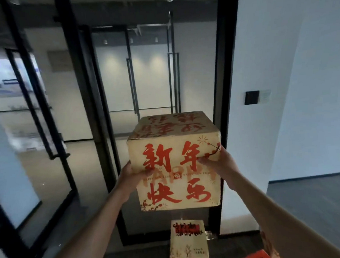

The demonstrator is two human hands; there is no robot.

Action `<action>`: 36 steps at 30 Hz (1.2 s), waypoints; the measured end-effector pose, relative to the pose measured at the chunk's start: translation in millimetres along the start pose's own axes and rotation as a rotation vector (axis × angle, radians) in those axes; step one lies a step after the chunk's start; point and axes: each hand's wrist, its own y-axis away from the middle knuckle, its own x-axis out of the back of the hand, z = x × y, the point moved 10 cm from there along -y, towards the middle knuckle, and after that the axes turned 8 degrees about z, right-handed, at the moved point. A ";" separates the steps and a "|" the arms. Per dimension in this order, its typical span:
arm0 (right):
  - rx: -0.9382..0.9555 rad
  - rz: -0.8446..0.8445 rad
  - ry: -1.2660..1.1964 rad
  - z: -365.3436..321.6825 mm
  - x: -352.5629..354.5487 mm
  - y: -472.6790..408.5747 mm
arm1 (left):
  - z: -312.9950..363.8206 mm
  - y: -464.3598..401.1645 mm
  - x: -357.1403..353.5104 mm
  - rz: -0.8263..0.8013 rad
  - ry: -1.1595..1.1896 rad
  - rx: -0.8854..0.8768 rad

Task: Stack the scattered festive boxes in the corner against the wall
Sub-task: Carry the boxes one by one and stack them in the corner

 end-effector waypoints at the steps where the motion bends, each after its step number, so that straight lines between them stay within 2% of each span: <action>1: 0.023 -0.034 -0.017 -19.1 -14.5 5.9 | 10.0 14.2 22.9 0.035 0.010 0.010; 9: 0.167 -0.408 -0.117 -146.2 -197.2 92.4 | 61.2 156.1 237.7 0.445 -0.026 -0.037; 13: 0.218 -0.612 -0.143 -202.9 -316.7 178.9 | 58.6 247.5 358.8 0.649 -0.110 -0.020; 19: 0.299 -0.913 -0.182 -279.4 -507.0 344.9 | 23.5 400.8 543.3 0.937 -0.202 0.044; 28: 0.325 -1.359 -0.249 -370.6 -778.9 656.4 | -20.0 646.1 806.6 1.331 -0.225 0.187; 36: 0.379 -1.582 -0.239 -421.6 -925.7 881.9 | -59.6 816.8 948.8 1.611 -0.171 0.283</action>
